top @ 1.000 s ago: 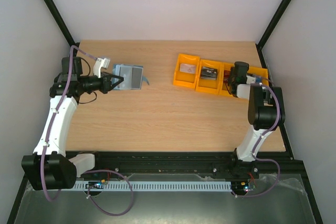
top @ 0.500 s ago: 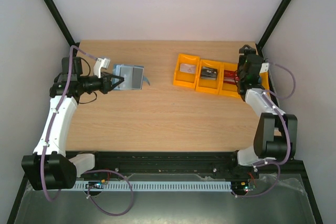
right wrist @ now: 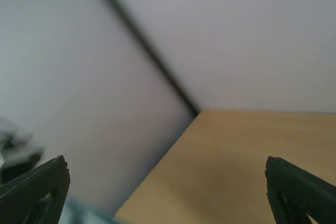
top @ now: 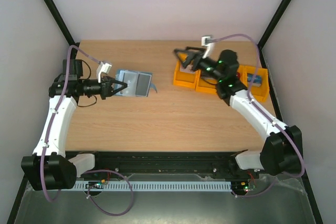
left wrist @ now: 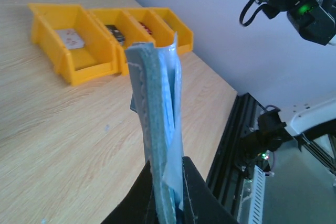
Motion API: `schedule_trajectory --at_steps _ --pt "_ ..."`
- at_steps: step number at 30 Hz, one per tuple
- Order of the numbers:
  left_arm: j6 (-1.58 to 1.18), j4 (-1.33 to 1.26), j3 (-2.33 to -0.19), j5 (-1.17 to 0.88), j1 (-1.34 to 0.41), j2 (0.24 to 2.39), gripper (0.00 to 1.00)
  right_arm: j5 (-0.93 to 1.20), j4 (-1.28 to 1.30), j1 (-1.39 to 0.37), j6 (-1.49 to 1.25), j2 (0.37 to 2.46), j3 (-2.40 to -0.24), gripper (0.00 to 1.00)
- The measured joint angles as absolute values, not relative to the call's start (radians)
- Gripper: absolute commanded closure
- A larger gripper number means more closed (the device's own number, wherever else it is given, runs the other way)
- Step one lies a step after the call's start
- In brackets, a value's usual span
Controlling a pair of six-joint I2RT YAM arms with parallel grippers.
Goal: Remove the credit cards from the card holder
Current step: Remove the credit card from the card holder.
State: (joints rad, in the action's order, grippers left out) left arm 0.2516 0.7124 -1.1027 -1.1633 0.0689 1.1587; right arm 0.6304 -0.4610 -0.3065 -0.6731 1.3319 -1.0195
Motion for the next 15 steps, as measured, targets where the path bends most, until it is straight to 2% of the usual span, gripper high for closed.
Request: schedule_trajectory --at_steps 5,15 --pt "0.326 0.78 -1.122 -1.251 0.076 1.151 0.98 0.762 -0.379 -0.593 -0.45 1.345 -1.074 0.0" --pt "0.393 0.841 -1.133 -1.312 0.097 1.136 0.98 0.722 -0.266 -0.762 -0.368 1.461 -1.162 0.01"
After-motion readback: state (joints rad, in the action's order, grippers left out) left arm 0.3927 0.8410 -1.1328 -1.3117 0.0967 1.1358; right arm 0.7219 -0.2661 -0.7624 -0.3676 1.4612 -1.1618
